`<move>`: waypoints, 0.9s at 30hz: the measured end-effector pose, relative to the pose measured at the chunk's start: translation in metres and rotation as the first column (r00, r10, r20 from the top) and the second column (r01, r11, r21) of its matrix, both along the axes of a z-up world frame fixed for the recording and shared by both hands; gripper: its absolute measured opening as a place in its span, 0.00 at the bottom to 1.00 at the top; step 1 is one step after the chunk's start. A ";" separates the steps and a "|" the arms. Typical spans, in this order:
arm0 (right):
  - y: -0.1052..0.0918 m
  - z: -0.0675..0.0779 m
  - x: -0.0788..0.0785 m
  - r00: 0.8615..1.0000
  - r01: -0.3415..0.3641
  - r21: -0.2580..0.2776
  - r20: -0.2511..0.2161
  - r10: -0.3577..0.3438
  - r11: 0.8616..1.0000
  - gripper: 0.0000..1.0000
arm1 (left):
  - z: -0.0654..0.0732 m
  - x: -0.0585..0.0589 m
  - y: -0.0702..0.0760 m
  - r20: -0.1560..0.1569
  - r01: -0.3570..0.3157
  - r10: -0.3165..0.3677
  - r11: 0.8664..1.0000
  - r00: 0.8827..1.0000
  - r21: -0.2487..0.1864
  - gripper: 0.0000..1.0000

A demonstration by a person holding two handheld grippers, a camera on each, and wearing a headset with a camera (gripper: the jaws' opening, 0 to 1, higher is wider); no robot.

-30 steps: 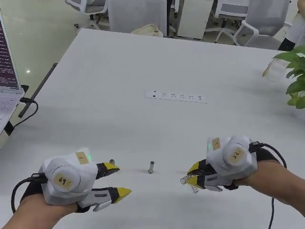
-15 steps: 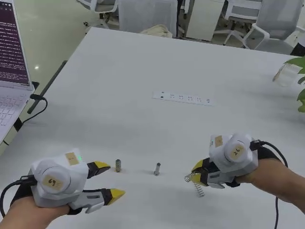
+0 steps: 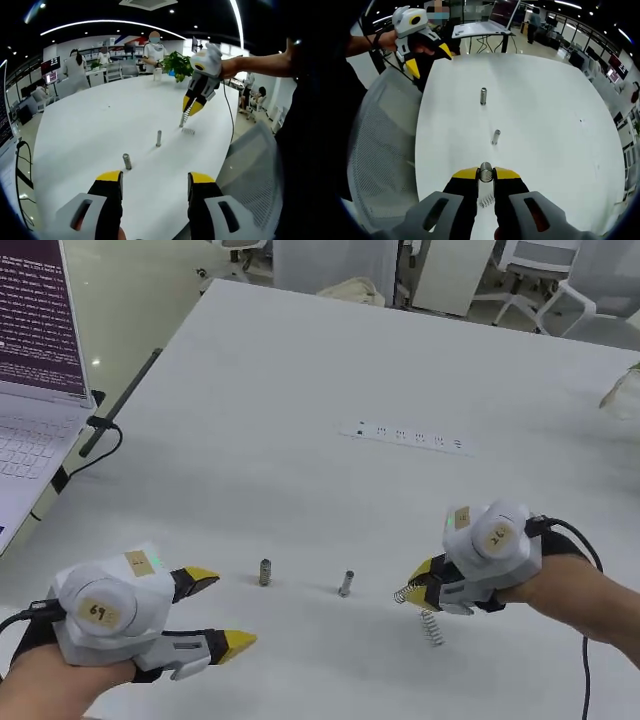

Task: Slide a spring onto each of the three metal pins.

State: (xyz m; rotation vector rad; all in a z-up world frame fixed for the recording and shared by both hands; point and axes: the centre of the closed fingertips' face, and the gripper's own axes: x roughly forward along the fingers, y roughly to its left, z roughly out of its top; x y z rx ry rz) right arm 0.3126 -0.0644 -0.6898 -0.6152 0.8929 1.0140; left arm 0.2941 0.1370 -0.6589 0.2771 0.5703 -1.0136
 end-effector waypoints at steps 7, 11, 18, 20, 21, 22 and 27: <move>0.005 -0.007 0.008 1.000 -0.013 -0.007 -0.010 0.013 1.000 0.09 | -0.002 -0.002 0.008 0.000 -0.012 0.012 1.000 1.000 0.014 0.51; 0.010 -0.008 0.012 1.000 -0.020 -0.010 -0.012 0.020 1.000 0.09 | -0.003 -0.003 0.013 -0.006 -0.030 0.030 1.000 1.000 0.008 0.52; 0.018 -0.010 0.020 0.999 -0.040 -0.016 -0.013 0.040 0.999 0.09 | -0.008 -0.005 0.022 -0.014 -0.040 0.040 0.999 0.999 0.019 0.53; 0.019 -0.011 0.023 0.999 -0.046 -0.020 -0.012 0.046 0.999 0.09 | -0.008 -0.005 0.023 -0.015 -0.043 0.044 0.999 0.999 0.019 0.53; 0.019 -0.011 0.024 0.999 -0.047 -0.021 -0.014 0.047 0.999 0.09 | -0.008 -0.005 0.024 -0.016 -0.045 0.045 0.999 0.999 0.017 0.53; 0.020 -0.012 0.026 0.999 -0.051 -0.022 -0.014 0.050 0.998 0.09 | -0.008 -0.005 0.025 -0.016 -0.049 0.049 0.999 0.999 0.016 0.54; 0.025 -0.011 0.032 0.998 -0.064 -0.026 -0.014 0.063 0.998 0.09 | -0.008 -0.005 0.028 -0.020 -0.058 0.059 0.998 0.998 0.013 0.54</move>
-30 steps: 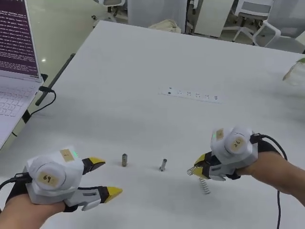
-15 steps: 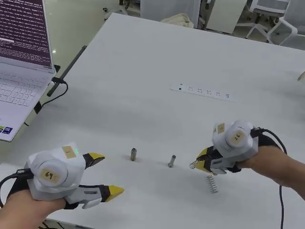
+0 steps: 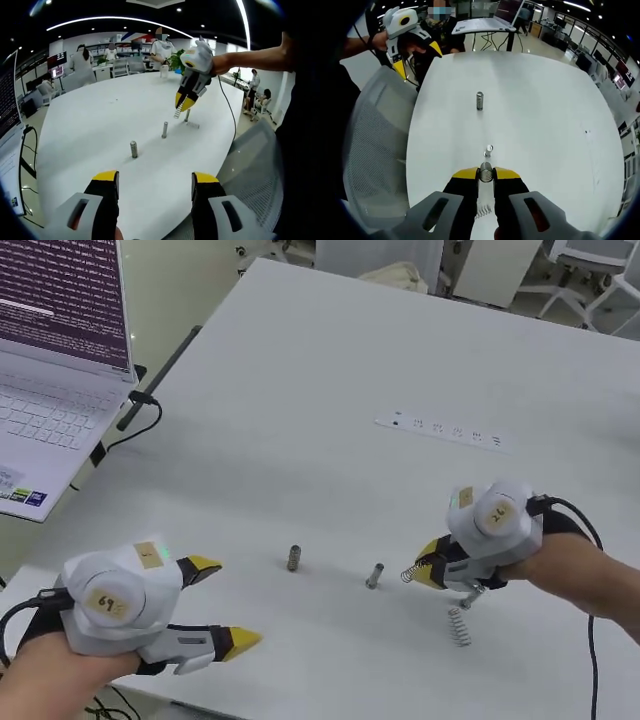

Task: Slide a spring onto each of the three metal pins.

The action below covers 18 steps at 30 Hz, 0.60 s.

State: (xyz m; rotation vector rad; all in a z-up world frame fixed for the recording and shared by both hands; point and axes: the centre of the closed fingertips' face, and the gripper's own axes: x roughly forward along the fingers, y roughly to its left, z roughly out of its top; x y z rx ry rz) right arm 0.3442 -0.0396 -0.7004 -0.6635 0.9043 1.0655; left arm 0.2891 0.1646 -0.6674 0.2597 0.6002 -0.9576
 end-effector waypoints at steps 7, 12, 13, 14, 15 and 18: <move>0.007 -0.003 0.008 1.000 -0.024 -0.012 -0.006 0.024 1.000 0.09 | -0.002 0.000 0.002 -0.010 -0.012 0.012 1.000 1.000 -0.007 0.55; 0.012 -0.003 0.011 0.999 -0.038 -0.014 -0.008 0.038 0.999 0.09 | -0.001 0.002 0.005 -0.010 -0.023 0.023 1.000 1.000 -0.016 0.55; 0.013 -0.003 0.012 0.999 -0.042 -0.013 -0.008 0.042 0.999 0.09 | -0.001 0.002 0.006 -0.012 -0.026 0.026 1.000 1.000 -0.016 0.55; 0.014 -0.003 0.013 0.999 -0.044 -0.013 -0.008 0.044 0.999 0.09 | -0.001 0.003 0.006 -0.012 -0.029 0.029 0.999 1.000 -0.016 0.55; 0.015 -0.004 0.013 0.999 -0.047 -0.014 -0.010 0.047 0.999 0.09 | -0.002 0.003 0.007 -0.013 -0.030 0.030 0.999 0.999 -0.017 0.55; 0.017 -0.005 0.014 0.998 -0.058 -0.018 -0.013 0.058 0.998 0.09 | -0.002 0.003 0.008 -0.015 -0.033 0.033 0.999 0.999 -0.016 0.55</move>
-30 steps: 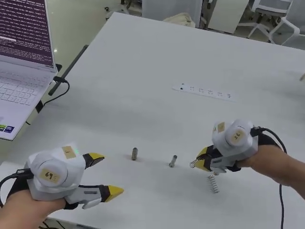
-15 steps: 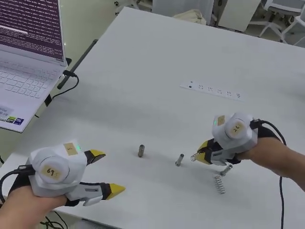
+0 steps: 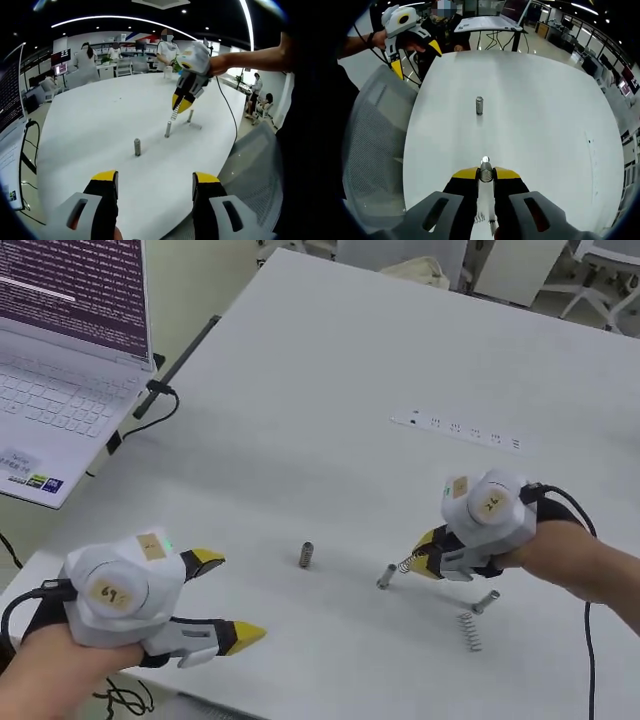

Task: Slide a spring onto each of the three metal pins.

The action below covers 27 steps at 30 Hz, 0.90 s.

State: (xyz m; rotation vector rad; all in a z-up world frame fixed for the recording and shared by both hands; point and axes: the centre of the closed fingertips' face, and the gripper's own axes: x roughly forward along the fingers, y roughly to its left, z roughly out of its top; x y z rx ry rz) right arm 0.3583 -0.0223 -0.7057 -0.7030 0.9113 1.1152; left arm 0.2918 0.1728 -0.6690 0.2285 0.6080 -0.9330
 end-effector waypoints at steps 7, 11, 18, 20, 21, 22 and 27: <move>0.006 -0.003 0.002 1.000 -0.020 -0.006 -0.009 0.020 1.000 0.09 | 0.000 0.000 0.003 -0.001 -0.008 0.008 1.000 1.000 -0.003 0.56; 0.009 -0.004 0.002 0.999 -0.030 -0.009 -0.017 0.030 1.000 0.09 | 0.000 0.000 0.004 -0.001 -0.013 0.013 1.000 1.000 -0.004 0.56; 0.012 -0.007 0.003 0.999 -0.047 -0.021 -0.024 0.047 0.999 0.09 | 0.001 0.001 0.007 -0.003 -0.023 0.023 1.000 1.000 -0.007 0.56; 0.013 -0.008 0.003 0.998 -0.051 -0.024 -0.025 0.050 0.998 0.09 | 0.001 0.001 0.008 -0.003 -0.024 0.024 1.000 1.000 -0.007 0.56; 0.013 -0.008 0.003 0.998 -0.051 -0.025 -0.025 0.051 0.998 0.09 | 0.001 0.001 0.008 -0.004 -0.025 0.025 1.000 1.000 -0.009 0.56; 0.013 -0.009 0.003 0.998 -0.055 -0.029 -0.025 0.054 0.998 0.09 | 0.001 0.001 0.008 -0.004 -0.026 0.026 1.000 1.000 -0.008 0.56; 0.015 -0.014 0.001 0.997 -0.071 -0.041 -0.034 0.069 0.997 0.09 | 0.000 0.001 0.010 -0.006 -0.029 0.029 1.000 1.000 -0.006 0.56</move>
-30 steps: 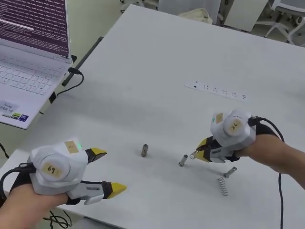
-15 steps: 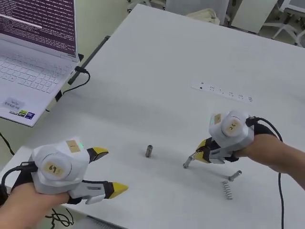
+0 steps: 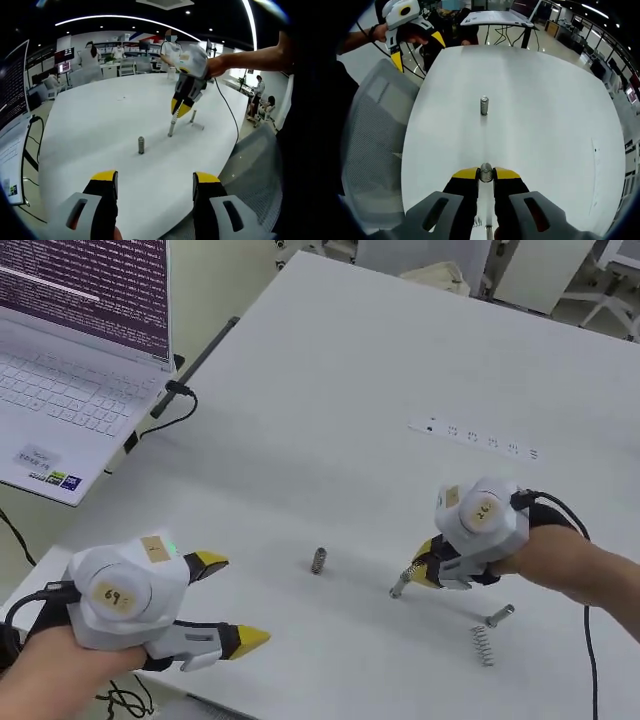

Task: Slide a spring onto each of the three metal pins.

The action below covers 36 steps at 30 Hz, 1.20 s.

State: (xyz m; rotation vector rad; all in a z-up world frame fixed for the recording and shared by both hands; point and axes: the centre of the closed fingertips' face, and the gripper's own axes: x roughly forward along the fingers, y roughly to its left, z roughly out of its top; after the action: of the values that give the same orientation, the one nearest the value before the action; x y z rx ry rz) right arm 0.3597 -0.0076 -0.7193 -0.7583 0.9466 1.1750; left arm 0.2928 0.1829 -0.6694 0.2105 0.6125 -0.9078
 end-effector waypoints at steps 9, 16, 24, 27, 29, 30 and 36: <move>0.003 -0.007 0.001 1.000 -0.017 -0.019 -0.006 0.017 1.000 0.09 | -0.003 -0.002 0.002 -0.006 -0.004 0.004 1.000 1.000 0.000 0.56; 0.005 -0.019 0.000 0.999 -0.053 -0.044 -0.011 0.053 0.998 0.09 | -0.003 -0.002 0.002 -0.008 -0.006 0.006 1.000 1.000 0.000 0.56; 0.009 -0.034 -0.001 0.996 -0.082 -0.064 -0.028 0.080 0.995 0.09 | -0.001 0.001 0.004 -0.007 -0.015 0.015 1.000 1.000 -0.002 0.56; 0.008 -0.040 -0.001 0.995 -0.093 -0.075 -0.034 0.090 0.993 0.09 | -0.001 0.001 0.005 -0.008 -0.016 0.016 1.000 1.000 0.000 0.56; 0.009 -0.043 -0.002 0.995 -0.095 -0.076 -0.041 0.093 0.993 0.09 | -0.001 0.001 0.006 -0.008 -0.019 0.019 1.000 1.000 0.002 0.56; 0.009 -0.044 -0.002 0.995 -0.097 -0.077 -0.043 0.094 0.992 0.09 | -0.001 0.001 0.007 -0.008 -0.020 0.020 1.000 1.000 0.002 0.56; 0.008 -0.050 -0.003 0.994 -0.104 -0.087 -0.046 0.101 0.991 0.09 | -0.002 0.001 0.009 -0.012 -0.027 0.027 1.000 1.000 0.005 0.55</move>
State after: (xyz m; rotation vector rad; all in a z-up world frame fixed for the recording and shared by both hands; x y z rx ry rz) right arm 0.3570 0.0003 -0.7689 -0.8655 1.0101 1.2485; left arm 0.2936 0.1919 -0.6715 0.2014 0.6274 -0.8823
